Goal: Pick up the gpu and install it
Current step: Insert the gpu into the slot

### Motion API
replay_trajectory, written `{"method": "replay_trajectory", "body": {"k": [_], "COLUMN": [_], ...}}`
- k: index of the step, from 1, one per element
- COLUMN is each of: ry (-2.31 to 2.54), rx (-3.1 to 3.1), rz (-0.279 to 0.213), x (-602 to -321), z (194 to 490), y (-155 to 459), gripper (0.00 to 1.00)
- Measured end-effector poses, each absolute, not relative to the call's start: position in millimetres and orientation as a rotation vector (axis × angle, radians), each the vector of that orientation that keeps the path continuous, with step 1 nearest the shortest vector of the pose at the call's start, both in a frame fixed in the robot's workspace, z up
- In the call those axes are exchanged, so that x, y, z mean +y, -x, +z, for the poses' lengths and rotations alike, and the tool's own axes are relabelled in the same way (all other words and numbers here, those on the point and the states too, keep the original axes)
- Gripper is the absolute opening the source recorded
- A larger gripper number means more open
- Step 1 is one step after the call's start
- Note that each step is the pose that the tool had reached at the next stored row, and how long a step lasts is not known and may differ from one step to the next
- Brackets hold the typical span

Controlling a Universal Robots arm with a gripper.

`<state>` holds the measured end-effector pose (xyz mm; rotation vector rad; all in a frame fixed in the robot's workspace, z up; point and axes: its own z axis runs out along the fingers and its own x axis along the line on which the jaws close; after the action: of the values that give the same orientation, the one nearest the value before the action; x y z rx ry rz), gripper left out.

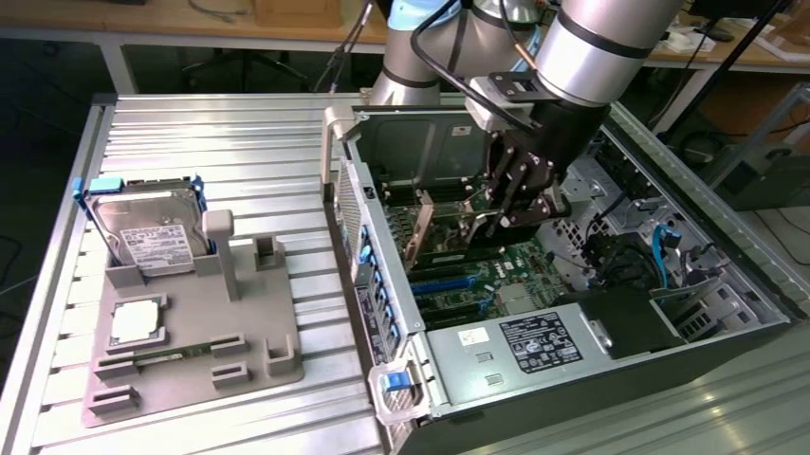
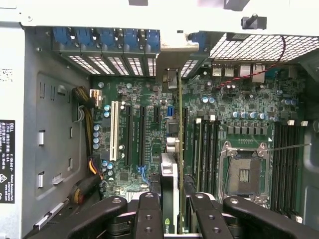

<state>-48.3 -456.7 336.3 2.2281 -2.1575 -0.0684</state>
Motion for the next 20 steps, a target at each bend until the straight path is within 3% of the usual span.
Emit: {"method": "replay_trajectory", "body": {"k": [20], "ry": [-2.233], "rx": [-2.162], "rz": [-0.062], "x": [-457], "z": [325], "y": [48], "gripper": [0.27]}}
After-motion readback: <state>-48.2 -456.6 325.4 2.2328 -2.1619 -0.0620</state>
